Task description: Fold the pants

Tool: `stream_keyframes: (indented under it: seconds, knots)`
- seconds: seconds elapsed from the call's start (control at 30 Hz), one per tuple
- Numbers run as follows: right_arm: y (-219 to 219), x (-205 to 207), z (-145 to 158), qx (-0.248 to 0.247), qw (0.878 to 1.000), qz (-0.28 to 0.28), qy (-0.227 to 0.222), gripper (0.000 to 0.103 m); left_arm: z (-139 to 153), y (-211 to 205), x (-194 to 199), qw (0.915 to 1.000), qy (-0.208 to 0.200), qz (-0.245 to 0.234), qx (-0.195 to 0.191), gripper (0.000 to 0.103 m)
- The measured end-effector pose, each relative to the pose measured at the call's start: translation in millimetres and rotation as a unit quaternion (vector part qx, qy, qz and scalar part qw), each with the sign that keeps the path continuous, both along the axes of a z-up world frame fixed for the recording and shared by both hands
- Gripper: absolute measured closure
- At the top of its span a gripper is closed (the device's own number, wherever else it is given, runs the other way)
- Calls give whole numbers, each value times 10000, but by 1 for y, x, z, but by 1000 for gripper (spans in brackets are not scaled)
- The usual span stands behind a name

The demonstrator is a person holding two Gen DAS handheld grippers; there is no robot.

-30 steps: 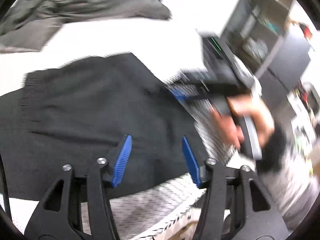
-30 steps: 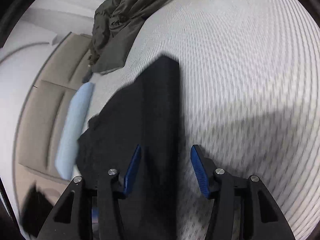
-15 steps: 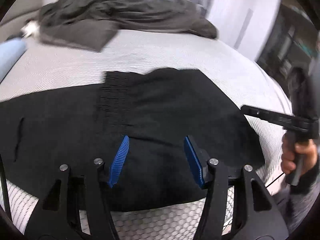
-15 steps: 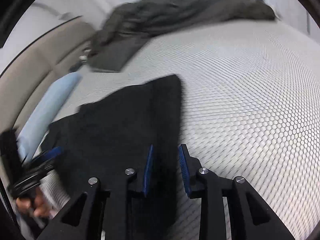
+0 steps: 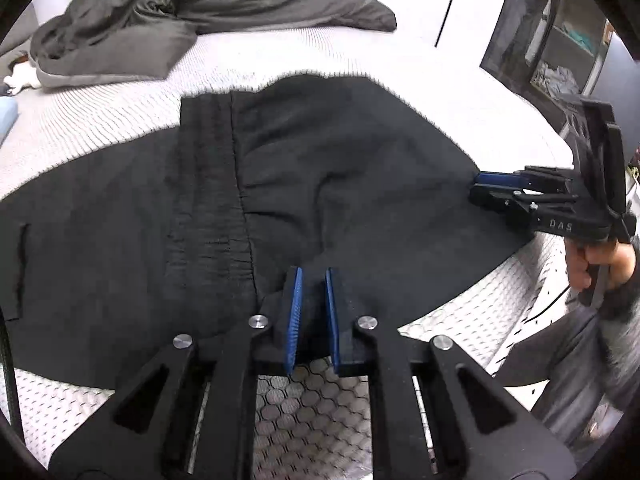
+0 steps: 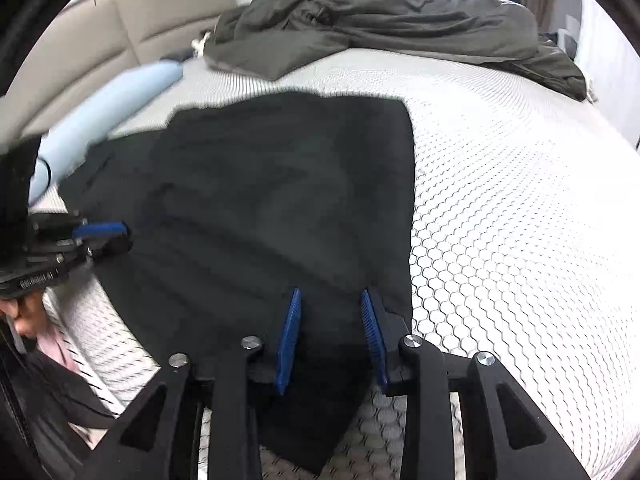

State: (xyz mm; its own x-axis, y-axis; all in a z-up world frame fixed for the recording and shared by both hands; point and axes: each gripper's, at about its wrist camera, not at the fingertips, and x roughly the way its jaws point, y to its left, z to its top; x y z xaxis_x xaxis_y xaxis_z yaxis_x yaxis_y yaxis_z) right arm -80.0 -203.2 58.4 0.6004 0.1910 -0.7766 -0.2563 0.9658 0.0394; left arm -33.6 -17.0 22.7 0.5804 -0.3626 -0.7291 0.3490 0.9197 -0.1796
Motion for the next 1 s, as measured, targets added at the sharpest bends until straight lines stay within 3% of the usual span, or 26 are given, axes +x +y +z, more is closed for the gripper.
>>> stream_keyframes:
  seconds: [0.13,0.23,0.27,0.33,0.4,0.47,0.57,0.67,0.8,0.87,1.0]
  knots:
    - [20,14,19,388,9978,313,-445,62,21,-12,27,9997,-157,99,-181,92]
    - [48,40,1,624,9965,533,-129,62,7,-33,62,9999,24,28,151,92]
    - [60,53,-10,489,9970,593,30,62,-3,-32,69,9994,174,40,287,95]
    - [72,64,-29,-72,9976,666,147,64,-12,-23,73,9993,357,-78,83,99]
    - [66,64,-23,-222,9978,623,87,64,-12,-9,65,9991,322,-258,28,101]
    - [47,60,-19,-512,9985,193,-22,64,-5,-1,52,9994,268,-228,21,101]
    - [20,49,0,88,10000,34,-30,64,14,2,36,9996,64,-89,272,101]
    - [41,58,15,387,9987,230,-234,59,31,-9,46,9996,-184,-89,205,95]
    - [89,103,-4,542,9977,379,157,59,12,-22,91,9984,128,208,514,95]
    - [107,131,-22,371,9968,425,574,59,-1,-15,107,9982,328,425,275,96]
    - [100,131,-22,39,9961,605,644,60,0,2,94,9991,284,306,52,97]
